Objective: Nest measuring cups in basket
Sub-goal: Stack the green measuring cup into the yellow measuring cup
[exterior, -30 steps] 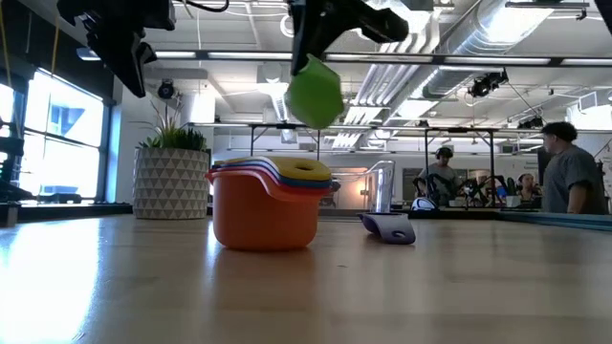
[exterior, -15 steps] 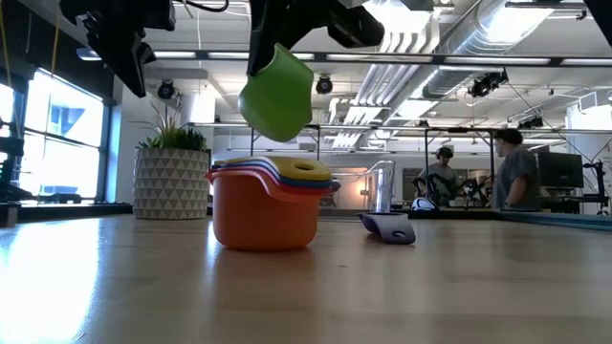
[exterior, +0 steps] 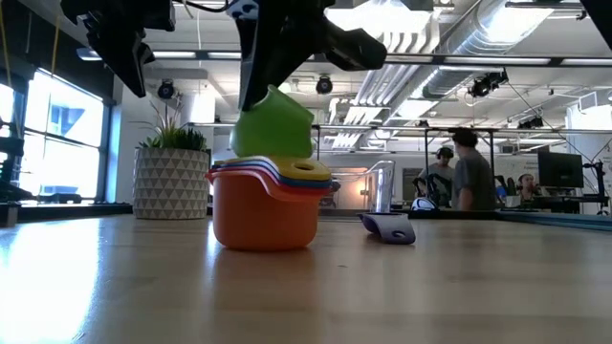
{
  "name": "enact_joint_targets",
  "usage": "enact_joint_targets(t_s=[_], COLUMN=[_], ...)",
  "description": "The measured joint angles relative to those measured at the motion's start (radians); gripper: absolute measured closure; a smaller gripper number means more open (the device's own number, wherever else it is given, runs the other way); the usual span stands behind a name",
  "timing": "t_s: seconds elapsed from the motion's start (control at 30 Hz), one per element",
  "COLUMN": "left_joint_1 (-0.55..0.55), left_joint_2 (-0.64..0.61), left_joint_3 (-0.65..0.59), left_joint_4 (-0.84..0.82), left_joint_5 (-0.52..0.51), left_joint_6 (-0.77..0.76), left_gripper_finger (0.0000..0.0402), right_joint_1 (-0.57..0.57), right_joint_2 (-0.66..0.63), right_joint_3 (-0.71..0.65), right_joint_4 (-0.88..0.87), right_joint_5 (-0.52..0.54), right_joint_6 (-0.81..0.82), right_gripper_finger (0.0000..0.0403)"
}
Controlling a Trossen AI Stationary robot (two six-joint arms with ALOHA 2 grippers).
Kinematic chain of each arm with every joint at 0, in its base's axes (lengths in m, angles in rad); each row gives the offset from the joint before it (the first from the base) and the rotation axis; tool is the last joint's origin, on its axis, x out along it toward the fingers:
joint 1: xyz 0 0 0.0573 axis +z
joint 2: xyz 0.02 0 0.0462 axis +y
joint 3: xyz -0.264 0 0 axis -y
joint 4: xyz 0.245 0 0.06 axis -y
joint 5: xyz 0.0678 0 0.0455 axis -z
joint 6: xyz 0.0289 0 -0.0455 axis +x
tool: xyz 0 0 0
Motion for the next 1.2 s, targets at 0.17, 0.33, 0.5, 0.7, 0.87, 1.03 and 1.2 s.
enact_joint_targets(t_s=[0.17, 0.33, 0.5, 0.7, 0.87, 1.03, 1.2], left_joint_1=[0.0, 0.0, 0.0, 0.0, 0.0, 0.0, 0.0], left_joint_2=[0.0, 0.0, 0.0, 0.0, 0.0, 0.0, 0.0], left_joint_3=[0.0, 0.0, -0.001, -0.001, -0.001, -0.001, -0.001], left_joint_4=[0.0, 0.0, 0.0, 0.0, 0.0, 0.0, 0.0], left_joint_5=[0.0, 0.0, 0.0, 0.0, 0.0, -0.001, 0.0], left_joint_6=[0.0, 0.0, 0.001, 0.002, 0.003, 0.003, 0.003], left_gripper_finger=[0.0358, 0.0358, 0.0358, 0.0358, 0.0358, 0.0357, 0.0357], right_joint_1=[0.001, 0.0, 0.0, 0.0, 0.0, 0.0, -0.002], right_joint_2=[0.007, 0.007, 0.007, 0.007, 0.007, 0.007, 0.007], right_joint_3=[0.0, 0.0, 0.0, 0.0, 0.0, 0.0, 0.0], right_joint_4=[-0.001, -0.004, -0.008, -0.008, -0.008, -0.008, -0.009], right_joint_5=[-0.007, -0.01, -0.011, -0.019, -0.006, -0.008, -0.037], right_joint_6=[-0.001, -0.026, -0.051, -0.054, -0.054, -0.054, -0.044], right_gripper_finger=[0.0403, 0.0403, 0.0403, 0.0402, 0.0402, 0.0402, 0.0373])
